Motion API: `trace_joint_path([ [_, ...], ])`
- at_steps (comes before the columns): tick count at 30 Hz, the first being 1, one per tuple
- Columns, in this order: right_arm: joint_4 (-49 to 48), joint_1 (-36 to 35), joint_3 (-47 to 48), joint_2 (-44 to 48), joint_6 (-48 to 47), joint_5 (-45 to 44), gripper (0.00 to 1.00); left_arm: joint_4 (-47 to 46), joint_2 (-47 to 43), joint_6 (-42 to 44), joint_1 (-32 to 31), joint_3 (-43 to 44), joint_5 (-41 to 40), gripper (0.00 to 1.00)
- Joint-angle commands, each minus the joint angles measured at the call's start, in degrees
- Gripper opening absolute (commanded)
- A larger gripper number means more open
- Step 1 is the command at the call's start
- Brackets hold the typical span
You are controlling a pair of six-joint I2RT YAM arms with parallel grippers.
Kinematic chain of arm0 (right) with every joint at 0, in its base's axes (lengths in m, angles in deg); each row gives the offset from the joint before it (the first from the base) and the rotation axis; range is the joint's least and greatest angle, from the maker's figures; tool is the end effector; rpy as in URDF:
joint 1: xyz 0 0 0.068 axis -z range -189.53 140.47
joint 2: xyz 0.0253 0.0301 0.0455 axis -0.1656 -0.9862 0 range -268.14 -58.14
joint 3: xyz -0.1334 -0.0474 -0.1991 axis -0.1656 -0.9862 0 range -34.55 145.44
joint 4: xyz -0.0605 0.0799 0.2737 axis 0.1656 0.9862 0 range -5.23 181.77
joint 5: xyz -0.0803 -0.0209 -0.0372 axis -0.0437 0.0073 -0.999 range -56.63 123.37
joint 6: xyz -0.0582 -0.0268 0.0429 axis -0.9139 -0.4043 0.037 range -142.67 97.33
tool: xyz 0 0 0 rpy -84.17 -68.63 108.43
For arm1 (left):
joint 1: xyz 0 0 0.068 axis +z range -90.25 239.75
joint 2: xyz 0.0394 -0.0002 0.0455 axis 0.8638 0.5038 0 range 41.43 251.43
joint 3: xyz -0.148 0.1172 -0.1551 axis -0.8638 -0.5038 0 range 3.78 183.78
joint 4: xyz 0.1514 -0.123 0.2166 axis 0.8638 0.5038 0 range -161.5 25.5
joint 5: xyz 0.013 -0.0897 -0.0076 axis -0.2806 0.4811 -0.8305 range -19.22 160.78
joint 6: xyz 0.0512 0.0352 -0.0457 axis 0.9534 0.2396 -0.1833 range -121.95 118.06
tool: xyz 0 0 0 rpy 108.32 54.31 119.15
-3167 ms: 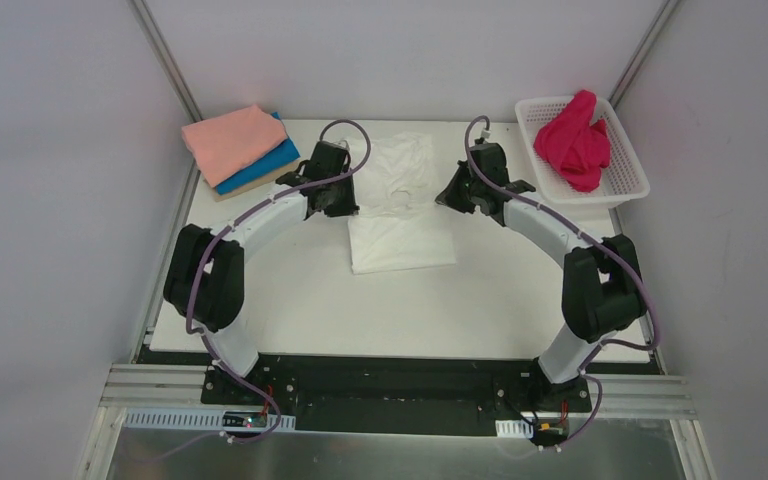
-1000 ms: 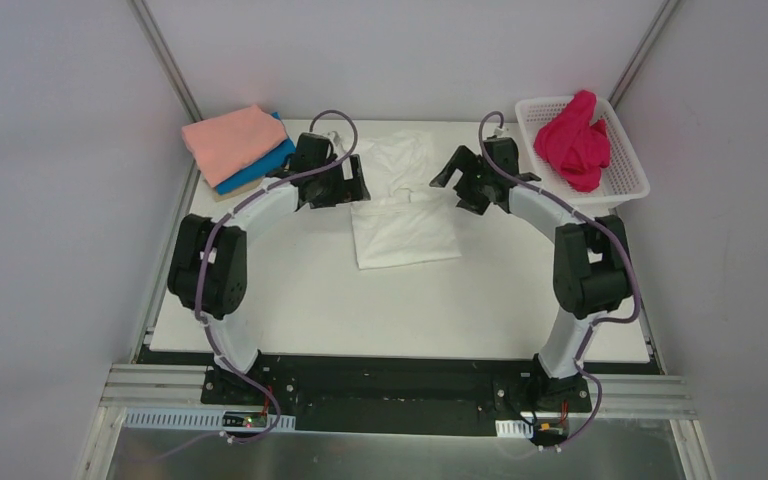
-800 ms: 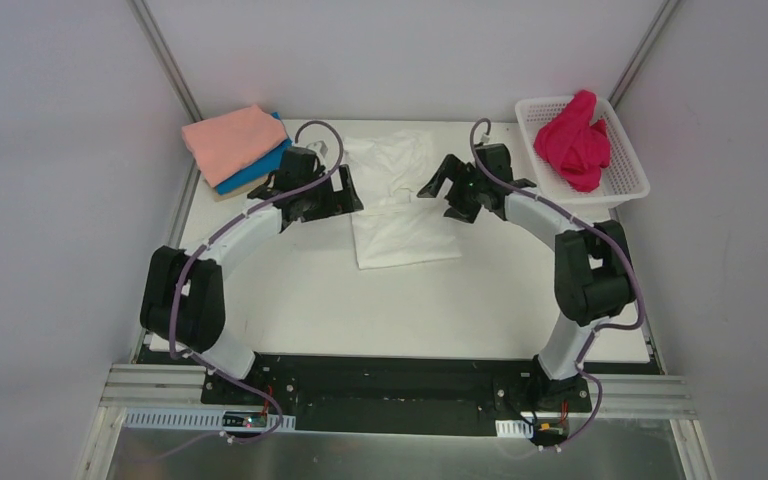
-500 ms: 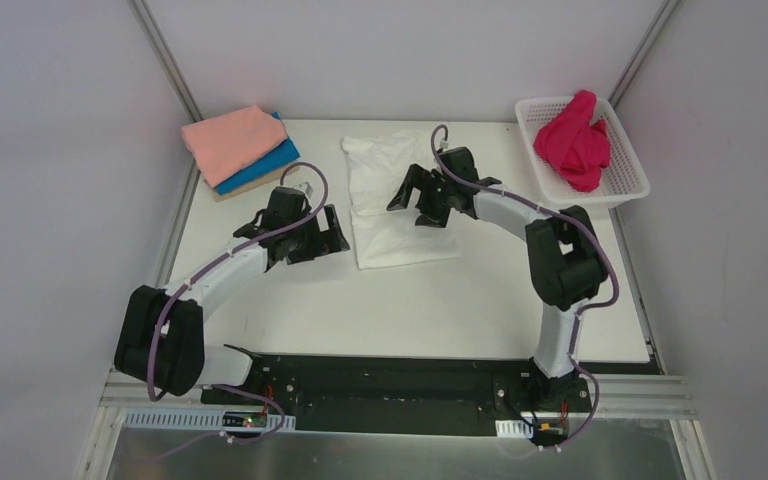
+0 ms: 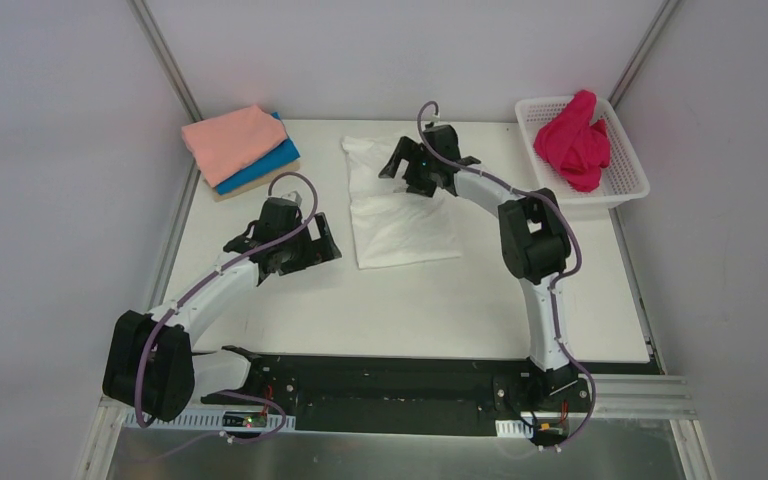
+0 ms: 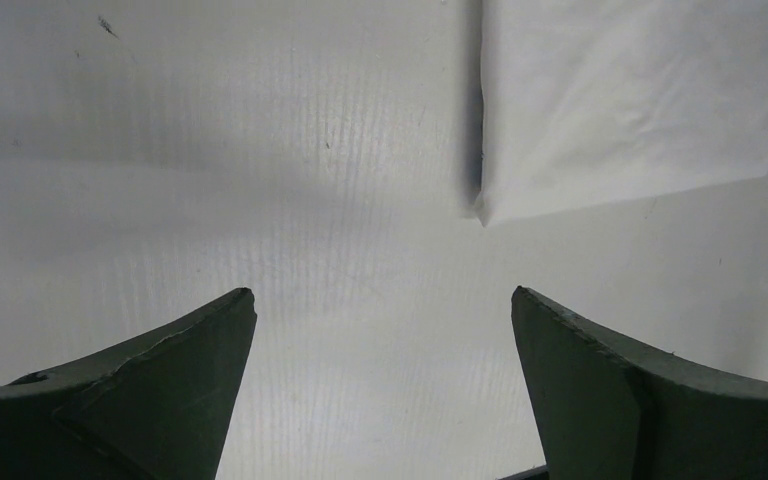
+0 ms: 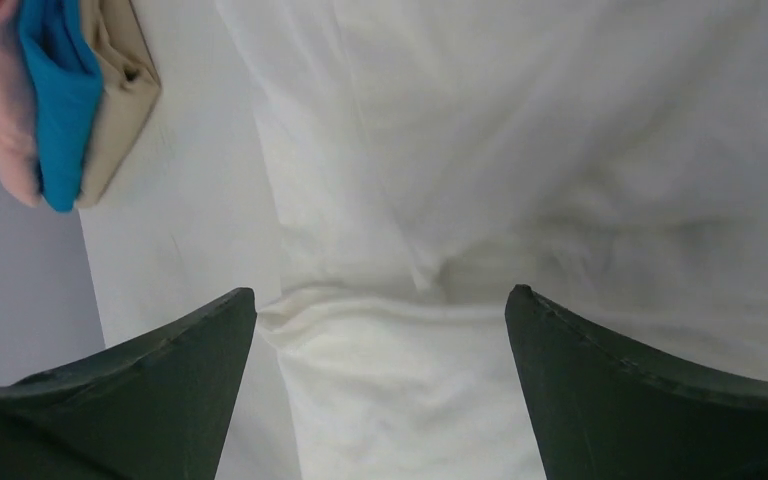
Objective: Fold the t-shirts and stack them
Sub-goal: Fold the folded rectangular tshirt in 1/3 of the way
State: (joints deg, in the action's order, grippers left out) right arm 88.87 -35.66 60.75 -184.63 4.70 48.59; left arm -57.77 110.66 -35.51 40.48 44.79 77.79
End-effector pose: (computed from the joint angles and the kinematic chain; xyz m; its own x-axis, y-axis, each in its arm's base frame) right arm 0.4766 0.2529 0.1306 -0.7444 0.1289 -0.6552 -0.3098 0.8025 0.5099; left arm 0.2925 -0.1108 0.1616 -0.7542 -0.3176 -0.5747 -0.0045 0.8777 -0.4792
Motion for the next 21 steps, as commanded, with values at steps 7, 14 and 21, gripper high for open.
trace_joint_path([
  [7, 2.77, 0.99, 14.26, -0.17, -3.86, -8.28, 1.00, 0.82, 1.09, -1.74, 0.01, 0.66, 1.63, 0.99],
  [14, -0.43, 3.28, -19.30, 26.37, -3.04, -14.73, 1.00, -5.84, 6.58, -4.69, -2.43, 1.47, 5.88, 0.98],
  [21, 1.63, 7.45, -43.02, 44.01, 0.40, -17.30, 0.99, -10.43, 16.64, -8.36, -6.42, 4.78, 6.76, 0.81],
])
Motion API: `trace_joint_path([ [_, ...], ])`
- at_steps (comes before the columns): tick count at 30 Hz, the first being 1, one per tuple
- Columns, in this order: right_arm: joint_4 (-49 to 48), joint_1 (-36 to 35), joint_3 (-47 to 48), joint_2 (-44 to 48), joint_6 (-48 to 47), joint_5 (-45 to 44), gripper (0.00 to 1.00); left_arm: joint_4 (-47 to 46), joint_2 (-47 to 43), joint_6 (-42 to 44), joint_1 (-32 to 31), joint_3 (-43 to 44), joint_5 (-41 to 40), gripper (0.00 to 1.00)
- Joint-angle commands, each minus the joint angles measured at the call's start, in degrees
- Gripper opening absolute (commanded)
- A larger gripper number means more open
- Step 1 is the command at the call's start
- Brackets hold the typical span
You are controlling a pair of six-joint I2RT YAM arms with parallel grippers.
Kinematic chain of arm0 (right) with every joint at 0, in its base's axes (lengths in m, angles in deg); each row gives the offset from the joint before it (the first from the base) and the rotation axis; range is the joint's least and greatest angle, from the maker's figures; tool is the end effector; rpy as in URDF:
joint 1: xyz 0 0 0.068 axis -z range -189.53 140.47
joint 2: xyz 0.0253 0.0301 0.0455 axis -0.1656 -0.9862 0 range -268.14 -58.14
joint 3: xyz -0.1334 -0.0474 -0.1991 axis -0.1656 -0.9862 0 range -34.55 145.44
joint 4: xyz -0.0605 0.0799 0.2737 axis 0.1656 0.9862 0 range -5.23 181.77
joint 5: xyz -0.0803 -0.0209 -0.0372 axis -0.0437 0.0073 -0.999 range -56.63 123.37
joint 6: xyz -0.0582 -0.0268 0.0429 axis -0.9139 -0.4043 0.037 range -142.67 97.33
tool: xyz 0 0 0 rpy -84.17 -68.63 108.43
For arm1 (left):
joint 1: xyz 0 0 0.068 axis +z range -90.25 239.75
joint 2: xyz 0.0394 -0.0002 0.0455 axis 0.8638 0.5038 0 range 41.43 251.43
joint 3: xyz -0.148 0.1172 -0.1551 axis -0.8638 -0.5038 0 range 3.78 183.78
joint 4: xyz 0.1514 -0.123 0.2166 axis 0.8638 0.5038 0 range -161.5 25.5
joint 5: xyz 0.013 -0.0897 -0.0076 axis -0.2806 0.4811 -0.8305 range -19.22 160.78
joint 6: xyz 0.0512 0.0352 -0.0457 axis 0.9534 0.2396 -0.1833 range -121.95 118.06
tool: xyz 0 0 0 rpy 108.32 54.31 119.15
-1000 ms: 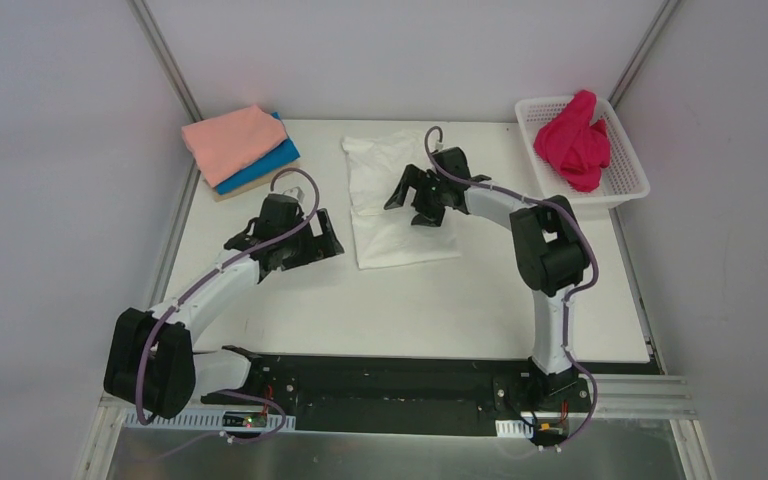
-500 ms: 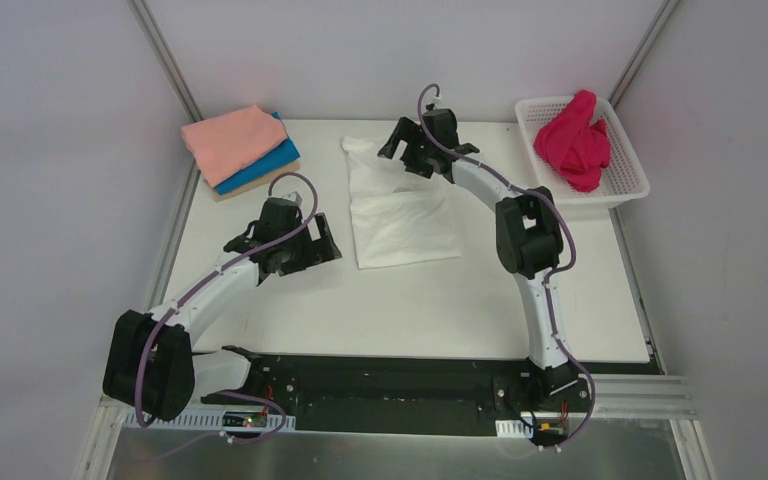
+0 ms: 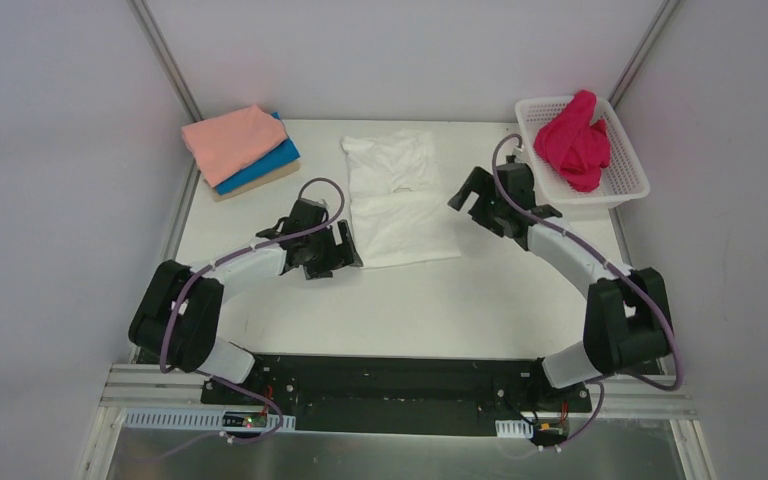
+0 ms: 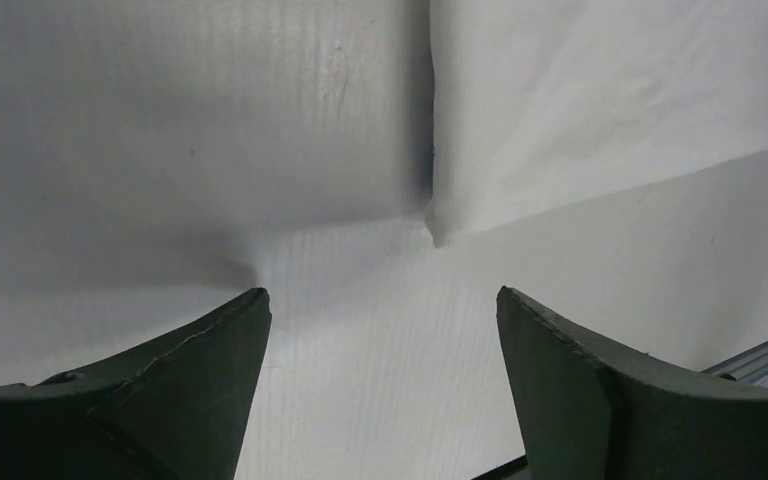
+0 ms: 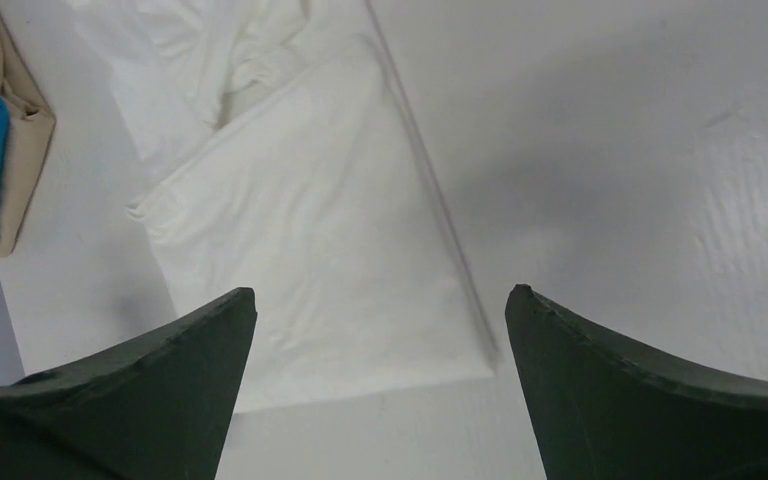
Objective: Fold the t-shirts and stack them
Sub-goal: Grab one side of the 2/3 rectangular tshirt with both arms
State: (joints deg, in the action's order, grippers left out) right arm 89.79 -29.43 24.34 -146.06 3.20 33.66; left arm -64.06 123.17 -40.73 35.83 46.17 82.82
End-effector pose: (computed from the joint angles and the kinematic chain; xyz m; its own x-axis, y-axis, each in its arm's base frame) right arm 0.3744 0.1358 0.1877 -0.6239 0.2381 -0.7443 -0.0801 0.9279 0.3641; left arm 0.2989 -0.1476 0.1156 -0.8494 -0.2934 -0.4386 -0.0064 0.8368 -0.5475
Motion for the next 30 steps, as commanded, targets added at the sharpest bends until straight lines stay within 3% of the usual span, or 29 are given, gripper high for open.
trace_joint_path([
  [1, 0.92, 1.38, -8.38, 6.52, 2.31, -1.89, 1.00, -4.29, 5.34, -3.47, -2.32, 3.88, 1.33, 0.78],
  [3, 1.15, 1.75, -10.79, 7.90, 3.25, -0.87, 1.00, -4.75, 7.78, -4.20, -3.14, 4.58, 0.28, 0.72],
  [7, 0.88, 1.89, -12.42, 8.19, 4.42, 2.62, 1.00, -5.94, 10.49, -6.23, -3.75, 4.54, -1.65, 0.49],
  [18, -0.38, 1.97, -12.84, 5.40, 5.92, 3.86, 0.99, -5.87, 13.45, -7.90, -6.73, 3.72, -7.56, 0.30],
  [21, -0.53, 1.91, -13.33, 5.00, 6.12, 4.34, 0.99, -5.59, 14.60, -7.91, -7.35, 4.42, -8.70, 0.15],
  [22, -0.58, 1.91, -13.53, 4.96, 6.04, 4.44, 0.98, -5.41, 14.74, -8.24, -7.44, 4.38, -9.19, 0.02],
  [27, 0.72, 1.97, -13.23, 3.22, 5.56, 5.08, 0.94, -5.08, 13.94, -8.14, -7.53, 3.45, -11.05, 0.00],
  [30, 1.20, 2.02, -12.01, 0.77, 4.36, 7.54, 0.84, -5.08, 13.40, -7.95, -7.54, 3.00, -11.04, 0.00],
])
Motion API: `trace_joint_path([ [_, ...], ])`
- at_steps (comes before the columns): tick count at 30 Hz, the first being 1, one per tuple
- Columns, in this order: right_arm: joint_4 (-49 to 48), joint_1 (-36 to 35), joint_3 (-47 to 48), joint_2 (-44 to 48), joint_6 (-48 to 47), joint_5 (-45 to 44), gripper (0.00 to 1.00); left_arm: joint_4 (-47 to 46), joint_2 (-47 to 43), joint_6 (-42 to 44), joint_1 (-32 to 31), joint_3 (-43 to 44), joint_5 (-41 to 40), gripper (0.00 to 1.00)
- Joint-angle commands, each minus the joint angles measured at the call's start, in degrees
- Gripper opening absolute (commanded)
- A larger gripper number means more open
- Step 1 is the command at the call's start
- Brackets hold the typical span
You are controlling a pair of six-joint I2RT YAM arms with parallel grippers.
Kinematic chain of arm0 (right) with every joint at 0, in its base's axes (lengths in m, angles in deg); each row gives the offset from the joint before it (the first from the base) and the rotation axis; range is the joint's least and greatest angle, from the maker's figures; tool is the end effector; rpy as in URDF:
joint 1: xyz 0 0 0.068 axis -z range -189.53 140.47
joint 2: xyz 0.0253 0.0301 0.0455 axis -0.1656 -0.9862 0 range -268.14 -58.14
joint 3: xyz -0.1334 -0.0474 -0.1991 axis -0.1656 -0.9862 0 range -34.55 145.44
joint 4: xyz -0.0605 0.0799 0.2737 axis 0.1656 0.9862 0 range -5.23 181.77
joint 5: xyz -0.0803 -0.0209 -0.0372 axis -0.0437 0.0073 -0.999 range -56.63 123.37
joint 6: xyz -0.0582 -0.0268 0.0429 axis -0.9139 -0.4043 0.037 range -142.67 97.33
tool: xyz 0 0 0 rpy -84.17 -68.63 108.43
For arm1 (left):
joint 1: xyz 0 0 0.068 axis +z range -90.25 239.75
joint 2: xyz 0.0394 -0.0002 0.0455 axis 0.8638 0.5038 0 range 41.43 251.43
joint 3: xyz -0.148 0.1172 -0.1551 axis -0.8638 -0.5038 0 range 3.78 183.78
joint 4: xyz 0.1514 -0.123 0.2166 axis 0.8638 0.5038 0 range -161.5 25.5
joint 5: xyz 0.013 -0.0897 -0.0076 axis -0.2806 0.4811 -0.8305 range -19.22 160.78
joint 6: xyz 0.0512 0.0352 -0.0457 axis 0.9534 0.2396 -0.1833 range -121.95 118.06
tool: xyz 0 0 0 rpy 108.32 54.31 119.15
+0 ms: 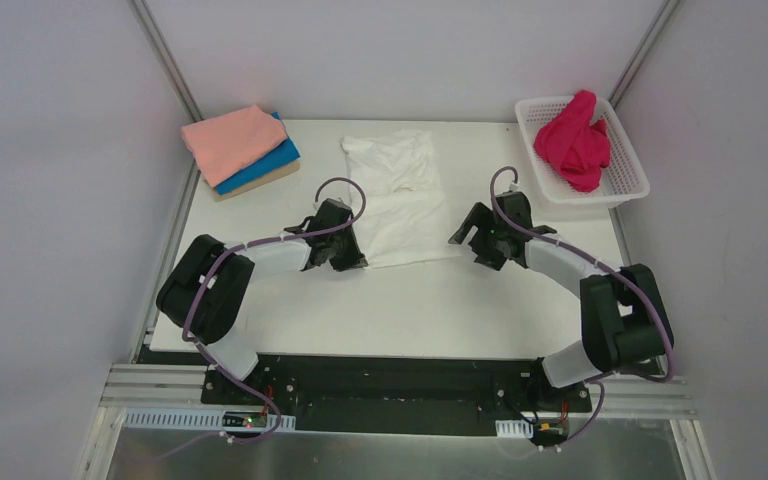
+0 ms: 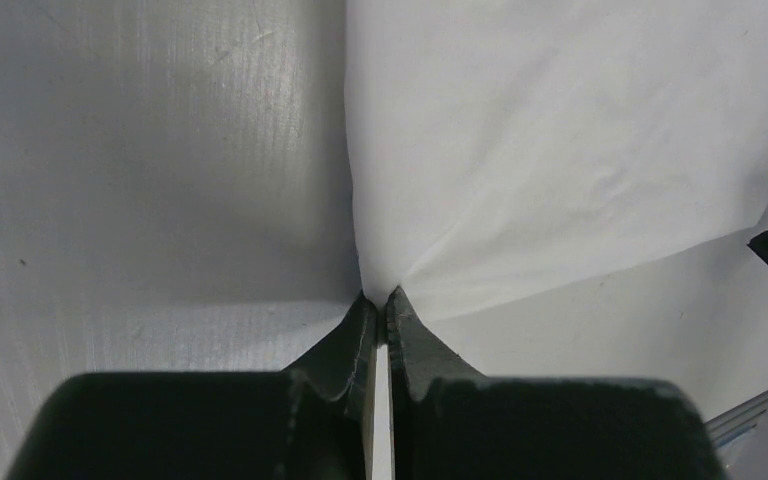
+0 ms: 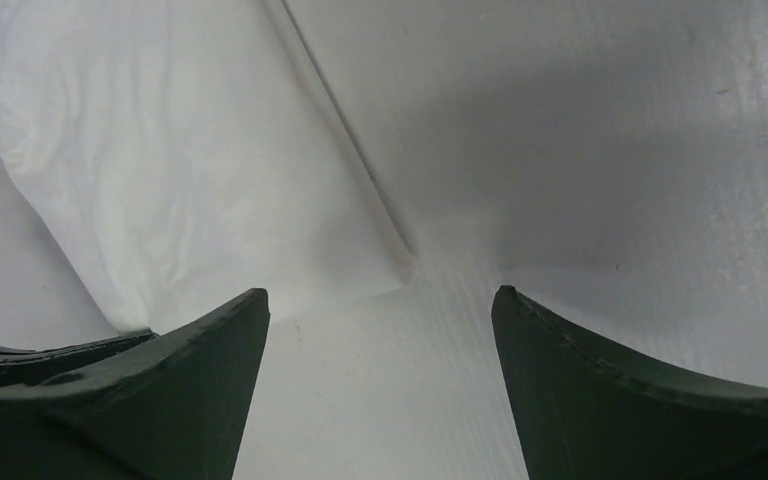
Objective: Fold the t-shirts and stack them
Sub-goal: Grab one side of the 2/3 rectangular tshirt with both arms
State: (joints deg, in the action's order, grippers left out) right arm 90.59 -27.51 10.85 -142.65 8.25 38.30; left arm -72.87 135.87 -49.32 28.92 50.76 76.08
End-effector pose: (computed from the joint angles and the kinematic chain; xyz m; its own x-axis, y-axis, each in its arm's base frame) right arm 0.3301 0.1130 0.1203 -0.7640 0.2902 -0.5762 0.0317 0.9089 0.4159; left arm 0.3114 -0.1929 0.0834 -0.8348 -0.3550 -0.4208 -0.0723 0.8284 -0.5555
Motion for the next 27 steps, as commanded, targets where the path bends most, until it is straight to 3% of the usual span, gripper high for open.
trace_joint_path([
  [1, 0.04, 0.06, 1.66, -3.55, -0.73, 3.46, 0.83, 3.73, 0.61, 0.63, -0.64, -1.69, -4.25, 0.00],
  [8, -0.43, 0.08, 3.22, -8.13, -0.26, 4.19, 0.59, 3.95, 0.01, 0.38, -0.64, -2.51, -4.56, 0.00],
  [21, -1.86, 0.05, 2.91, -10.89, 0.59, 4.21, 0.24, 4.27, 0.22, 0.84, -0.64, -1.99, -4.68, 0.00],
  [25, -2.12, -0.04, 2.05, -9.97, 0.57, 4.79, 0.00, 5.23, -0.81, 2.03, -0.64, -2.40, -3.81, 0.00],
  [27, -2.08, -0.23, 0.38, -7.41, -0.05, 4.20, 0.00, 5.40, -2.92, 3.19, -0.68, -3.47, -4.32, 0.00],
])
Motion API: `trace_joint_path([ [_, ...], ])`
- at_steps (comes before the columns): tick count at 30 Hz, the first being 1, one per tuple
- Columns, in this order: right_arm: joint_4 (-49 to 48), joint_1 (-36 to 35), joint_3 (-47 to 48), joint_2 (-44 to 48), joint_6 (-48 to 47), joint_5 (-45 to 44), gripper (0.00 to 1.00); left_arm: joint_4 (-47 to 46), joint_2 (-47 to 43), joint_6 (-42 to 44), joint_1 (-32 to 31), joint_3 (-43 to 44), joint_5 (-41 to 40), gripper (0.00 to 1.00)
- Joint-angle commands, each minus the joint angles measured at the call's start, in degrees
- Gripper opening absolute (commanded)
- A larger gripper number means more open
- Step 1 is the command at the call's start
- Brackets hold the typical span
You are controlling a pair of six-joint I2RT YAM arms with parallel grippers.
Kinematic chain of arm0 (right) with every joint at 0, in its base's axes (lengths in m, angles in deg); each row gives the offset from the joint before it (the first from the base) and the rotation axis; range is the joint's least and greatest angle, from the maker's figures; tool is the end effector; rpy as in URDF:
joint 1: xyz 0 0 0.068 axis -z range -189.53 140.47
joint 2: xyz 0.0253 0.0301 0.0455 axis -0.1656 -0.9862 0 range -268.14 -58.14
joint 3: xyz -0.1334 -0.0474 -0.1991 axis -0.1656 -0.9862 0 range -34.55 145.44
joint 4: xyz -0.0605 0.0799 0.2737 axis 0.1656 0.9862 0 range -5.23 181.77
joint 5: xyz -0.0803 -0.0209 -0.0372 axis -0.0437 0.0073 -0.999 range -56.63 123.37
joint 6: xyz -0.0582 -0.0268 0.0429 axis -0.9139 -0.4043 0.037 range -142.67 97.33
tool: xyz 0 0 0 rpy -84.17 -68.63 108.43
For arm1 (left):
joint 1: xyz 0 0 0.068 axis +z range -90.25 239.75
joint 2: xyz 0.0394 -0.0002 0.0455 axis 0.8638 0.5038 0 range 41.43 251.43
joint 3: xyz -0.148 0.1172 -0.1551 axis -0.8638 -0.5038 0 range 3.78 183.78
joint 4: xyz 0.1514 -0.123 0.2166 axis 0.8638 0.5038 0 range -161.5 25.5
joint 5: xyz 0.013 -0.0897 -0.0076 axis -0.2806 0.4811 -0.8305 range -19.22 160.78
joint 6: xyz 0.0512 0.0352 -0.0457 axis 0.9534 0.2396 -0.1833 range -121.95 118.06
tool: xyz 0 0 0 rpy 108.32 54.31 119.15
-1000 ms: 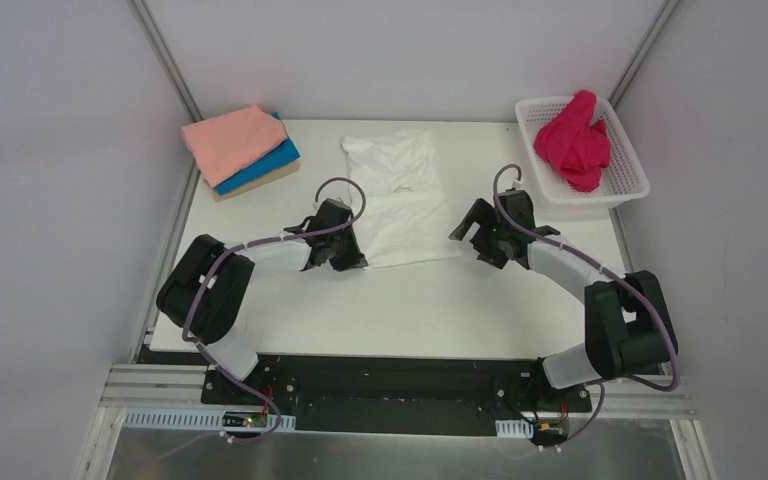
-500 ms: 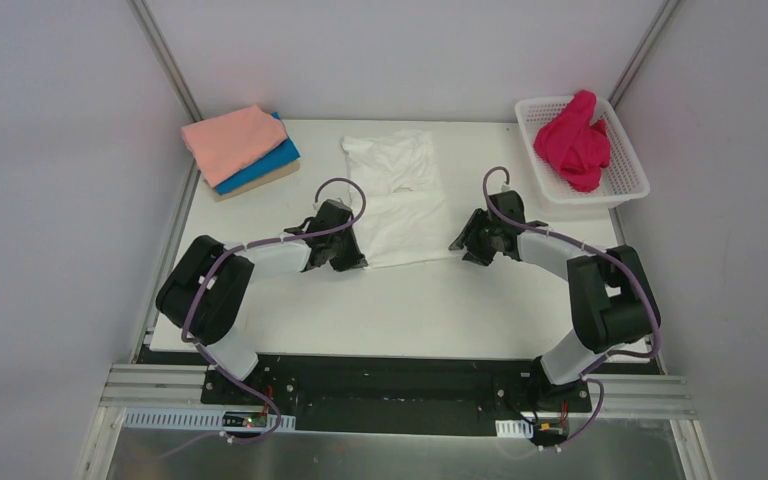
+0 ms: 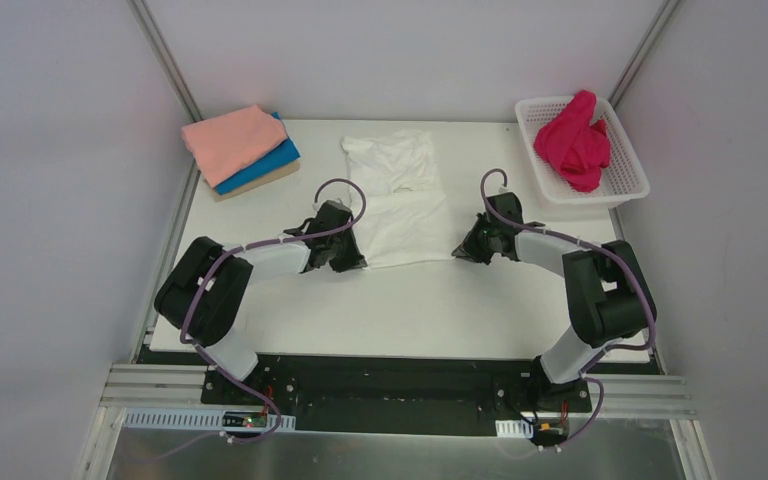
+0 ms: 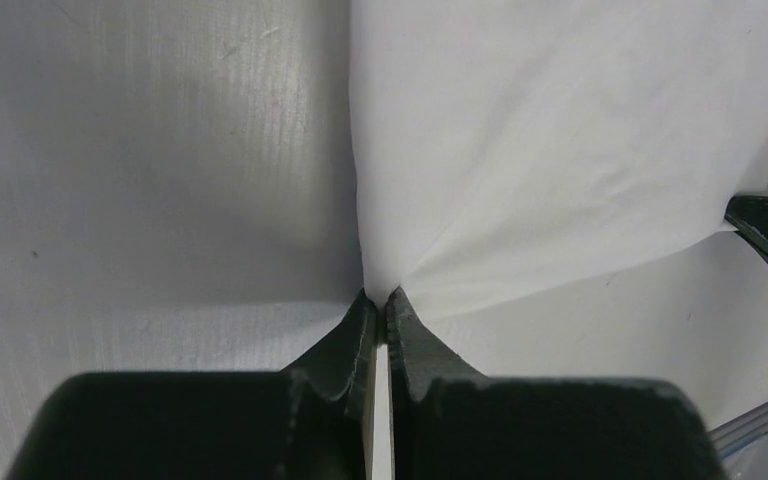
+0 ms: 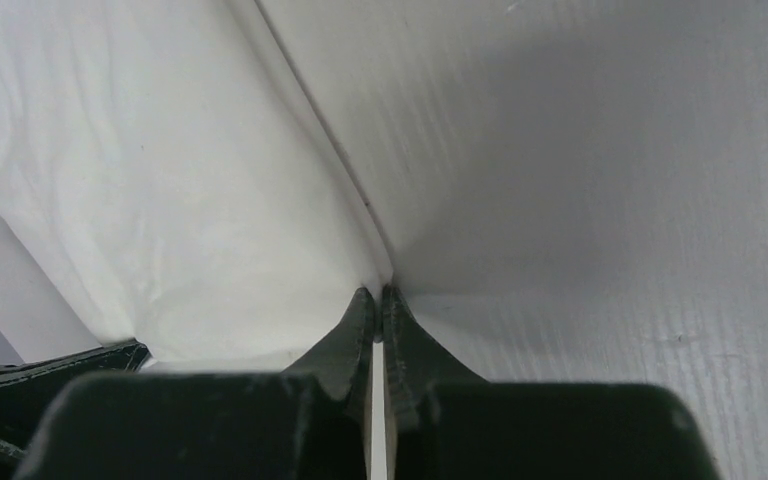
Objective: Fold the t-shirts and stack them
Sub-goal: Grab one side of the 2/3 rectangular tshirt with both arms, then fold the long partially folded tshirt into a neat square
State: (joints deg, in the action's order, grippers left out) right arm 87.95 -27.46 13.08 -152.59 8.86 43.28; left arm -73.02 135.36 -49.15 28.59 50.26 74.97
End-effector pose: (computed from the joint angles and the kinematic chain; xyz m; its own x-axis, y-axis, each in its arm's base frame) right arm 0.3395 0.1216 0.0802 -0.8349 0.2713 -0.4790 0.0329 0.8932 0.4485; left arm 0.3094 -0.1927 0.0838 -0.8282 -0.3544 -0.4341 -0.0709 0.8347 -0.5462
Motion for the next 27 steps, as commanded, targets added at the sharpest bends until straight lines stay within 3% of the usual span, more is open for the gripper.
trace_joint_path([
  [1, 0.37, -0.34, -2.78, 4.69, -1.29, -0.81, 0.00, 5.68, -3.82, 3.66, -0.53, -3.87, -3.73, 0.00],
  [10, 6.16, -1.63, -10.77, 24.09, -1.95, 6.50, 0.00, 10.97, -22.88, 6.82, -4.70, -9.47, -5.10, 0.00],
  [18, 26.55, -2.45, -8.73, 43.67, -3.12, 15.51, 0.00, 20.88, -46.12, 5.34, -7.14, -12.37, 1.56, 0.00],
  [23, 34.45, -2.55, -5.44, 49.52, -3.86, 23.76, 0.00, 24.04, -55.85, 3.52, -7.25, -12.28, 6.98, 0.00],
  [27, 38.61, -2.63, -2.69, 51.08, -5.41, 23.70, 0.00, 24.92, -59.36, 3.02, -7.23, -11.52, 8.76, 0.00],
])
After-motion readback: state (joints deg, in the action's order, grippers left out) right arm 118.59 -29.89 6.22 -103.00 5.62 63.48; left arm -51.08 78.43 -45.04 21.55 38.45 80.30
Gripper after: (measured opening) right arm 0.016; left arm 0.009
